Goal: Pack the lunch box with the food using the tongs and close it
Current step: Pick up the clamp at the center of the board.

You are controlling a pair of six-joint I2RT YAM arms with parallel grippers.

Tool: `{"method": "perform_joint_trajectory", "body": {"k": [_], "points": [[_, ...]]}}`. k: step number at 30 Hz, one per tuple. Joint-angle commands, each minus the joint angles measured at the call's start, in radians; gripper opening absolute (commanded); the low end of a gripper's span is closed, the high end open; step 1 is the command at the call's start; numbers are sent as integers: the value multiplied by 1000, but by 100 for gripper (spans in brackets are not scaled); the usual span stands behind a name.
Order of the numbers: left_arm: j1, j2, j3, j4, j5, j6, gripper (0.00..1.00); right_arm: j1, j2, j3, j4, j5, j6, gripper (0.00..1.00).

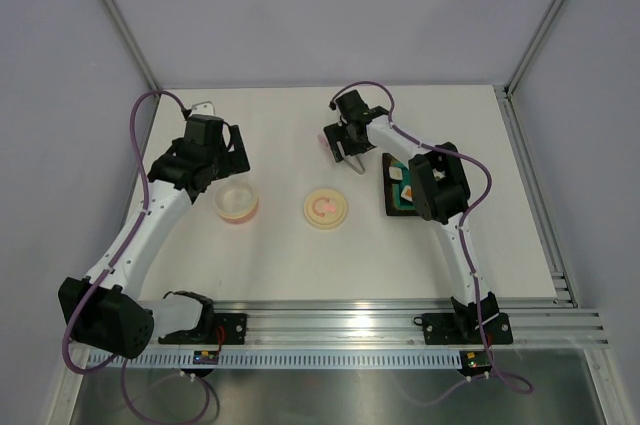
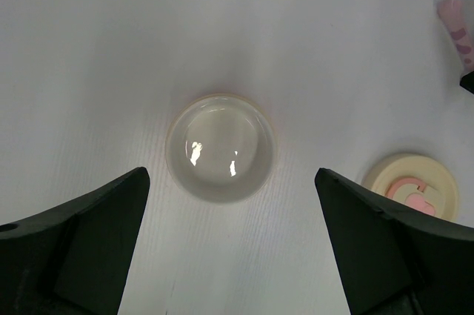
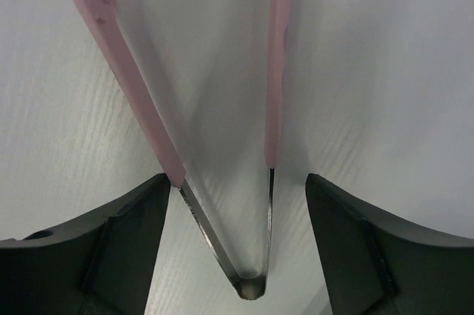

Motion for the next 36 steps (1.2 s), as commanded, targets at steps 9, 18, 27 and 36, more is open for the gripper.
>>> {"method": "perform_joint_trajectory", "body": {"k": [9,18,27,36], "points": [[-2,-32,-3,28,-25,0,99,5,6,24,-23,-105,-12,50],[0,-31,-3,31,-25,3,99,5,-46,-7,-33,-95,-11,47],[0,-29,3,31,-20,8,99,5,-13,-31,-20,-40,-21,77],[0,-28,1,34,-14,5,99,13,-5,-65,-4,-46,-1,57]]}}
